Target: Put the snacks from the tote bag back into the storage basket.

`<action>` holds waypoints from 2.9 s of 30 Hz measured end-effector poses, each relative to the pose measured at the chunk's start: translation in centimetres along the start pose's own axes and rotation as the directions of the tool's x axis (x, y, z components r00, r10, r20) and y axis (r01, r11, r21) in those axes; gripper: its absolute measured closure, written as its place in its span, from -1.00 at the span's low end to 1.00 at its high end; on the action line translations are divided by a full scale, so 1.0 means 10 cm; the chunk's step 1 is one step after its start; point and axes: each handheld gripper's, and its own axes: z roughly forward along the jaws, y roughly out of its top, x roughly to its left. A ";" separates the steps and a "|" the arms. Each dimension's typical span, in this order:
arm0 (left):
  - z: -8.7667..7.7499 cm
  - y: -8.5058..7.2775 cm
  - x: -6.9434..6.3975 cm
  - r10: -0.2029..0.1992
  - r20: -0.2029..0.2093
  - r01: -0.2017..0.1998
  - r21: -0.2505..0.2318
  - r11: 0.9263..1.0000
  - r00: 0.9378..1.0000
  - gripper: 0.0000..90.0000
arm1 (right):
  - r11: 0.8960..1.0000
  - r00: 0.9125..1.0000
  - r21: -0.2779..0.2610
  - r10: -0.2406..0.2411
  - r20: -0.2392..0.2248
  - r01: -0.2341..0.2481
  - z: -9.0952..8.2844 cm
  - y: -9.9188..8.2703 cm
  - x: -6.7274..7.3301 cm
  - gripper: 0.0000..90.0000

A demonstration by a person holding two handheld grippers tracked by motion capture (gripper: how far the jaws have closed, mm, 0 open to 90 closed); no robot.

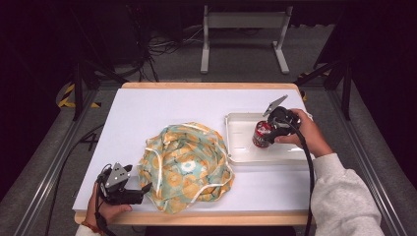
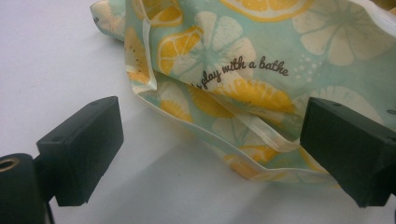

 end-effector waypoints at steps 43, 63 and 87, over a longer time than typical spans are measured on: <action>0.02 0.00 -0.03 0.007 0.018 -0.008 0.030 1.000 1.000 -0.85 | 0.998 0.998 -0.030 0.061 0.004 -0.060 0.18 0.14 0.11 -0.48; 0.04 0.01 -0.04 0.030 0.028 -0.032 0.047 0.998 0.999 -0.85 | 0.991 0.995 -0.092 0.101 -0.006 -0.102 0.02 -0.24 0.17 -0.75; 0.03 0.00 -0.03 0.025 0.028 -0.026 0.041 0.999 0.999 -0.85 | 0.992 0.998 -0.111 0.060 0.002 -0.059 -0.03 -0.49 0.17 -0.63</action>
